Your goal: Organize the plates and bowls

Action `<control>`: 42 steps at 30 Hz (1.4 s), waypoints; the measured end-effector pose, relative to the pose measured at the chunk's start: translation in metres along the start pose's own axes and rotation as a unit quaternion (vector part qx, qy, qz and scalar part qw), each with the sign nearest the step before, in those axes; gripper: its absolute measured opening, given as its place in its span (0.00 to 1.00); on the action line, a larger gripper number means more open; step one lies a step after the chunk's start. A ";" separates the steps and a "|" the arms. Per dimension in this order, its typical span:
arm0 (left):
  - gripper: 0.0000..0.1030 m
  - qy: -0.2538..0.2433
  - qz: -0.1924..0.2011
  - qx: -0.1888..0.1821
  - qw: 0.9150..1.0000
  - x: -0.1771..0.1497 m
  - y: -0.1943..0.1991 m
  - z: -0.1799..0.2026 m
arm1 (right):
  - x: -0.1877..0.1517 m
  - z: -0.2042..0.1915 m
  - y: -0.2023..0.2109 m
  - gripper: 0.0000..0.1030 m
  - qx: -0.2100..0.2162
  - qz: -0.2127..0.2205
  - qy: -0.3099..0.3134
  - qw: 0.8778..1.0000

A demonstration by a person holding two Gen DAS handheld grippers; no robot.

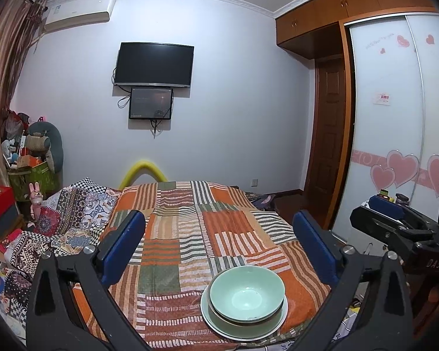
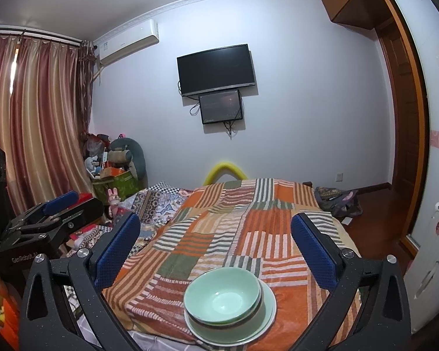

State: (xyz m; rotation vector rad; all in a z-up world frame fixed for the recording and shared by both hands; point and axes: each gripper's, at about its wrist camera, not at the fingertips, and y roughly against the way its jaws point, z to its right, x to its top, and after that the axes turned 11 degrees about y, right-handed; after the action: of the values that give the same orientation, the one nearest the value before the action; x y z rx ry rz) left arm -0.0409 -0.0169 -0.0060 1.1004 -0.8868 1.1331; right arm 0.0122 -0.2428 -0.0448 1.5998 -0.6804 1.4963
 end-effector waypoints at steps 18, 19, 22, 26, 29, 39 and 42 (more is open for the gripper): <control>1.00 0.007 -0.006 -0.001 1.000 0.001 -0.003 -0.003 | -0.002 -0.001 0.004 1.00 0.002 -0.003 -0.001 1.000; 1.00 0.007 -0.006 -0.001 1.000 0.001 -0.003 -0.003 | -0.002 -0.001 0.004 1.00 0.002 -0.003 -0.001 1.000; 1.00 0.006 -0.006 -0.001 1.000 0.001 -0.003 -0.003 | -0.001 -0.001 0.003 1.00 0.002 -0.003 0.000 1.000; 1.00 0.006 -0.007 -0.002 1.000 0.001 -0.003 -0.003 | -0.001 0.000 0.004 1.00 0.003 -0.002 0.000 1.000; 1.00 0.005 -0.006 -0.002 1.000 0.001 -0.003 -0.003 | -0.001 0.000 0.005 1.00 0.003 -0.003 0.001 1.000; 1.00 0.009 -0.010 -0.010 1.000 0.001 -0.005 -0.004 | 0.002 -0.002 0.005 1.00 0.002 0.000 0.005 1.000; 1.00 0.009 -0.010 -0.016 1.000 0.002 -0.004 -0.004 | 0.002 -0.002 0.005 1.00 0.001 -0.001 0.007 1.000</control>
State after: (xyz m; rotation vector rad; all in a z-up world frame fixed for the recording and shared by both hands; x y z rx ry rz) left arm -0.0361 -0.0130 -0.0059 1.0693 -0.8753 1.1071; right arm 0.0074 -0.2430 -0.0420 1.5898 -0.6697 1.5053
